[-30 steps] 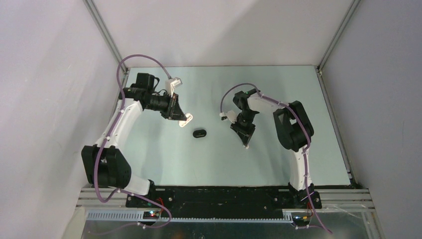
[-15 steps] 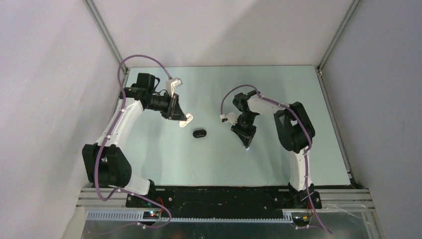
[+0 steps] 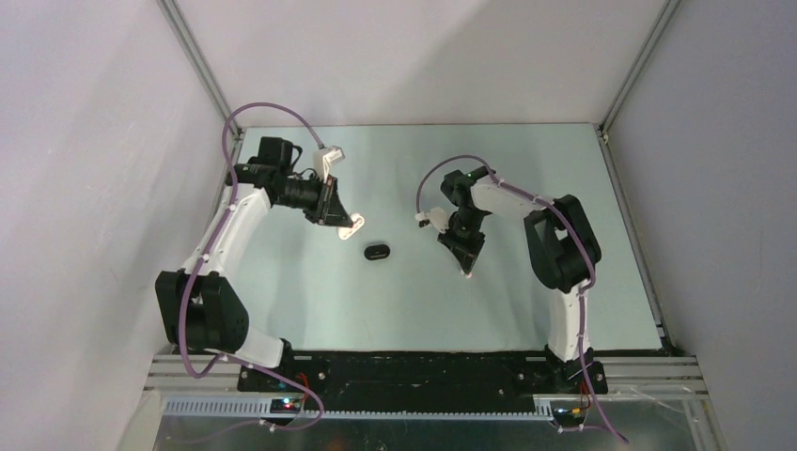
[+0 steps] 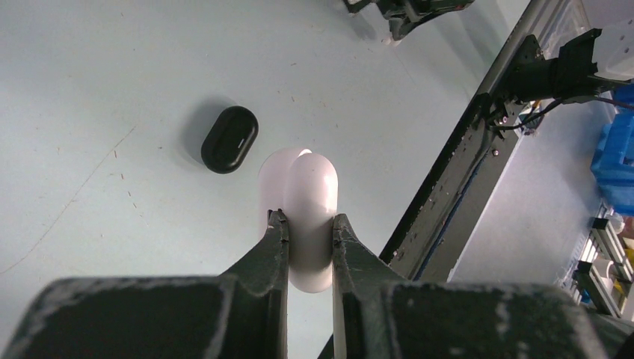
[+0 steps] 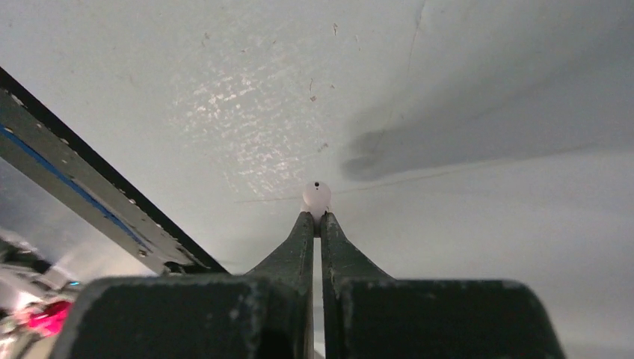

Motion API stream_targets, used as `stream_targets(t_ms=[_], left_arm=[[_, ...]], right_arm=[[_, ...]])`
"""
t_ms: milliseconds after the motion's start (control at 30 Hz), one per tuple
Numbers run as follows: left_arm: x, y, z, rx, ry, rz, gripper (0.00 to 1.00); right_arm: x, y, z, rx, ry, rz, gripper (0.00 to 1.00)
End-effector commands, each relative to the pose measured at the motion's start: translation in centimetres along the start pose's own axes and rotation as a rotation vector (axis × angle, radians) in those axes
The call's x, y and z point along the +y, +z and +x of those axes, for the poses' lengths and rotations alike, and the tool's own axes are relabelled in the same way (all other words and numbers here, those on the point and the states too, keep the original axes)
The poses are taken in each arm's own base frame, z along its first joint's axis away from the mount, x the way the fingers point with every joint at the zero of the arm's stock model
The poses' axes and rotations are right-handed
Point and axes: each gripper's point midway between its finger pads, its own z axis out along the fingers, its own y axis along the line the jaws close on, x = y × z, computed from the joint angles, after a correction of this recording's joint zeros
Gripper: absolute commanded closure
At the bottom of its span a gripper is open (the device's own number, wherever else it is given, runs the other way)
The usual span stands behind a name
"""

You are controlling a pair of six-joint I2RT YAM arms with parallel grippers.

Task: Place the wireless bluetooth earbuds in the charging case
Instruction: Pick up the left earbud from the center of the board, then insert the left earbud into the left side groove of the charging case.

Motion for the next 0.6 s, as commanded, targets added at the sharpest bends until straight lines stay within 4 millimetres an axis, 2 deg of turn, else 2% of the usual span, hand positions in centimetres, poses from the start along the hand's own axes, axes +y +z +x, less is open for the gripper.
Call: stream_targets(t_ms=[0,33,67,100,133,167,200,300,367,467,567], left_arm=[[-0.7,-0.4,-2.0,-0.033,0.039,0.020,1.00],[-0.7,-0.3,-2.1,-0.033,0.042,0.026,1.00],[-0.7,0.0,-2.3,-0.030,0.044,0.037,1.00],[-0.7,0.1,-2.6,-0.032,0.051,0.041,1.00],[-0.7,0.6,-2.6,-0.021,0.049,0.056,1.00],[-0.9,0.7,-3.0,-0.022,0.060,0.061,1.00],[-1.0,1.4,-3.0,-0.007,0.064,0.076,1.00],[-1.6,2.7,-3.7,0.017,0.093,0.097,1.00],[-2.3,3.8,-3.8,0.043,0.109,0.114,1.00],[-3.5,5.6,-3.9,0.083,0.119,0.142,1.00],[-3.5,6.9,-4.7,0.101,0.117,0.144,1.00]], right_arm=[[0.2,-6.5,-2.2,-0.152,-0.218,0.140,1.00],[0.1,-7.2,-2.3,-0.163,-0.304,0.162,1.00],[0.6,-8.7,-2.5,-0.198,-0.372,0.192,1.00],[0.8,-9.3,-2.6,-0.205,-0.485,0.203,1.00],[1.5,-10.9,-2.9,-0.240,-0.613,0.236,1.00],[1.8,-11.6,-2.9,-0.252,-0.679,0.254,1.00],[2.3,-13.0,-3.2,-0.269,-0.813,0.300,1.00],[2.9,-16.2,-4.5,-0.287,-1.040,0.450,1.00],[3.7,-17.7,-6.0,-0.278,-1.204,0.531,1.00],[4.8,-19.1,-8.0,-0.270,-1.325,0.602,1.00],[7.0,-19.7,-9.7,-0.272,-1.410,0.616,1.00]])
